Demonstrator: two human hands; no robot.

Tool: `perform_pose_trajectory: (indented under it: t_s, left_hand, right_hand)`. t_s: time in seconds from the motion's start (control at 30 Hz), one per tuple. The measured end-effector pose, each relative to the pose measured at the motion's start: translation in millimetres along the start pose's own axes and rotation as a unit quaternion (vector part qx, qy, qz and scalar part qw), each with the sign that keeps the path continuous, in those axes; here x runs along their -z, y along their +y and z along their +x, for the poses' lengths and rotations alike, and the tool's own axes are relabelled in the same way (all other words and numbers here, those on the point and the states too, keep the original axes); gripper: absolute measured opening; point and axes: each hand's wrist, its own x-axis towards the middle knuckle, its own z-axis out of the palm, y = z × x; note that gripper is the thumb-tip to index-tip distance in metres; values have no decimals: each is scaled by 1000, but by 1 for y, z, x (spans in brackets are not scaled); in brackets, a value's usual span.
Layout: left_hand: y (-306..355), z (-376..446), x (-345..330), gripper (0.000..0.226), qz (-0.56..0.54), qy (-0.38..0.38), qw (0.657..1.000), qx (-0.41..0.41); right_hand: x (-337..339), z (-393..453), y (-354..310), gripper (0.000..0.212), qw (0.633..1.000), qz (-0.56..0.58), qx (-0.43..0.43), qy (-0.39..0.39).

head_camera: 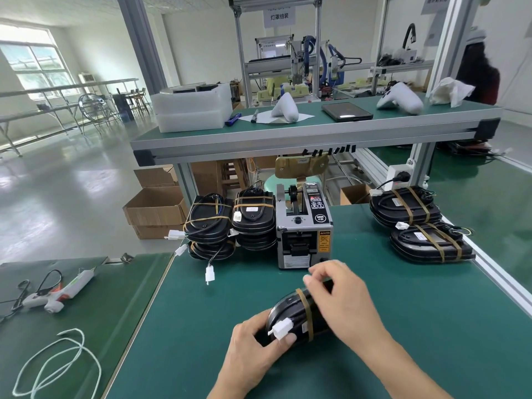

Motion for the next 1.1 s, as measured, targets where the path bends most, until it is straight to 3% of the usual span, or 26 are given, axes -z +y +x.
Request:
perform_pose_trajectory:
  t_s: [0.13,0.33,0.53,0.7,0.8,0.93,1.1]
  left_hand:
    - [-1,0,0,48,8,-1,1000,5]
    - [-3,0,-1,46,-6,-2,1000,14]
    - [-3,0,-2,54,-10,3,1000,6]
    - [-3,1,0,45,10,-9,1000,6]
    - [0,1,0,51,8,-8,1000,0]
    - [0,2,0,57,7,1,1000,-1]
    - [-1,2,0,57,12,4,1000,2]
  right_hand:
    - [34,7,24,19,995,10,-61,81]
    - [58,14,53,21,987,34,-120,99]
    - [45,32,39,19,994,16,-107,26]
    - [21,80,8,19,996,-25,-77,-46]
    - [-2,108,9,26,985,-14,-144,-97]
    - [-23,129,20,16,955,59,-271,-101]
    - [-32,141,24,8,933,129,-324,-92]
